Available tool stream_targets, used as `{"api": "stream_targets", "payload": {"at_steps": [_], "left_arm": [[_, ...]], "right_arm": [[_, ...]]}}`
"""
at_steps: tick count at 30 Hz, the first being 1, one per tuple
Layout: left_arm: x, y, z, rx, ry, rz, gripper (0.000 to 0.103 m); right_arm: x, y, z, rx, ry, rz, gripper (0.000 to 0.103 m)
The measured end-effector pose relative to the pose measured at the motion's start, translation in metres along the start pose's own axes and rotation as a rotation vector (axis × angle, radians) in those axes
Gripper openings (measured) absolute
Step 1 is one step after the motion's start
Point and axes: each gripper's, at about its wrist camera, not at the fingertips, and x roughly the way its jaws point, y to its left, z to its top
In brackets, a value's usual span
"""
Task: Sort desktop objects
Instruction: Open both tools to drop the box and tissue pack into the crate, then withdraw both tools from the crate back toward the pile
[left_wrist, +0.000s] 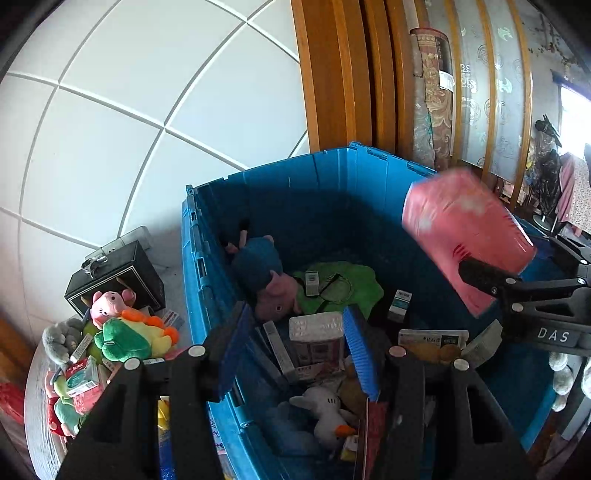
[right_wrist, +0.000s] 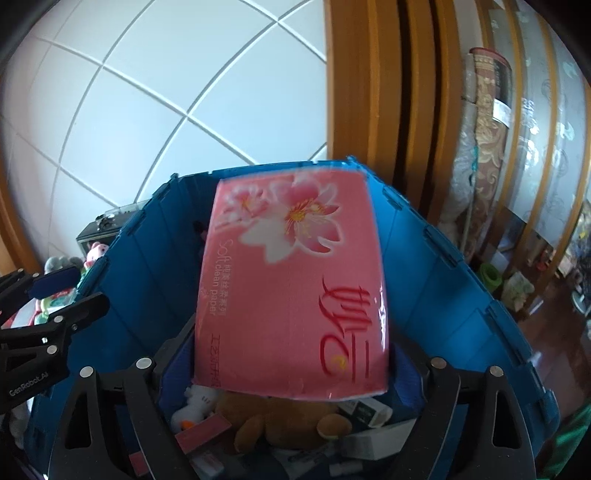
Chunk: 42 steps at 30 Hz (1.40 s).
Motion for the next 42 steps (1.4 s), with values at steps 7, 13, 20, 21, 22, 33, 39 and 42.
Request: {"api": "stream_targets", "payload": {"at_steps": [7,13,20,21,22,33,39,42], "left_arm": [[0.0,-0.003,0.0,0.018,0.001,0.012,0.052],[0.0,-0.004,0.0,0.014,0.002,0.015,0.052],[0.0,-0.001,0.0,-0.002,0.002,0.02,0.052],[0.0,0.0,0.0,-0.004,0.002,0.02,0.052],[0.0,0.001,0.0,-0.007,0.002,0.021,0.052],[-0.034,0.021,-0.013,-0.044,-0.065,-0.005,0.052],[-0.073,0.05,-0.031,-0.068,-0.141,0.04,0.082],[-0.088,0.067,-0.042,-0.09,-0.161,0.049,0.082]], "right_arm": [[0.002,-0.004,0.0,0.032,0.0,0.0,0.091],[0.003,-0.004,0.001,0.033,0.001,0.009,0.092],[0.003,-0.005,0.001,0.035,0.0,0.017,0.092],[0.003,-0.005,0.001,0.035,-0.001,0.017,0.092],[0.003,-0.005,0.001,0.036,0.0,0.015,0.092],[-0.003,-0.002,0.0,0.038,-0.034,-0.038,0.103],[-0.014,0.009,-0.004,0.071,-0.034,-0.023,0.103],[-0.028,0.03,-0.006,0.059,-0.066,0.007,0.103]]}}
